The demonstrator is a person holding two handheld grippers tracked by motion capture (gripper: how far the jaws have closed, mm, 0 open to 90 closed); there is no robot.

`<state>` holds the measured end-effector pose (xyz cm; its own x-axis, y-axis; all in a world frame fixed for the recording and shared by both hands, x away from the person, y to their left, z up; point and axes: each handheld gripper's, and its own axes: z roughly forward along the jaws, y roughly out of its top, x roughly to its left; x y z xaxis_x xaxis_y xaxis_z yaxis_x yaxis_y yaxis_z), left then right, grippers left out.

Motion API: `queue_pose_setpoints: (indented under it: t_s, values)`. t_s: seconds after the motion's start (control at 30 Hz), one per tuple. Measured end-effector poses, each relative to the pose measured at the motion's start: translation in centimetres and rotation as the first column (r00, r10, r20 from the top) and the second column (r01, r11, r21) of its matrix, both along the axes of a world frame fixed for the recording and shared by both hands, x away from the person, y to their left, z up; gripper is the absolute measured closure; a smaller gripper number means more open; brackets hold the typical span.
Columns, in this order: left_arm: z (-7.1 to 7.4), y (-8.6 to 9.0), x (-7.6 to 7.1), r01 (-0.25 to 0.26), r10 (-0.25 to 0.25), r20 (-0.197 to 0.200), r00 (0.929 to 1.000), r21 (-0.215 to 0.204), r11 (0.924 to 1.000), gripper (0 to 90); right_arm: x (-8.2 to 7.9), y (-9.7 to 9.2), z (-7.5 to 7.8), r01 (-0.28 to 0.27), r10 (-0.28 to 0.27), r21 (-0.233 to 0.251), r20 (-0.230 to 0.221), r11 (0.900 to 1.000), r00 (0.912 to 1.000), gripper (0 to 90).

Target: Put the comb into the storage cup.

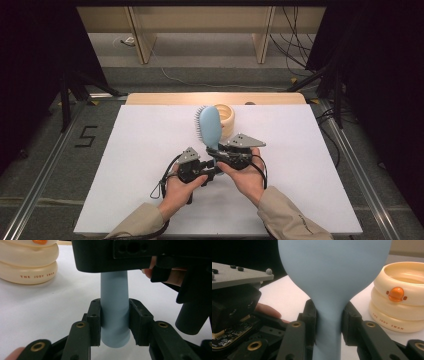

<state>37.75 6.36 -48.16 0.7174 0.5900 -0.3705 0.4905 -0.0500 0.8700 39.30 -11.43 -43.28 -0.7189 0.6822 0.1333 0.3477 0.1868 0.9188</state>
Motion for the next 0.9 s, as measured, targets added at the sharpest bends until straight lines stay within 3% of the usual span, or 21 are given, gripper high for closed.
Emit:
queue_pose_setpoints:
  t_s: [0.43,0.9]
  values:
    - [0.04,0.02,-0.04,0.014,-0.014,-0.004,0.9999,-0.024,0.9996,64.2,-0.05,0.13,0.27,0.0,0.001,-0.023,0.026,0.9997,0.9997,66.2]
    - [0.15,0.04,-0.09,0.023,-0.023,0.004,0.9997,-0.041,0.9989,64.3,-0.02,0.4,0.39,-0.01,0.01,-0.035,0.024,0.9994,0.9997,52.5]
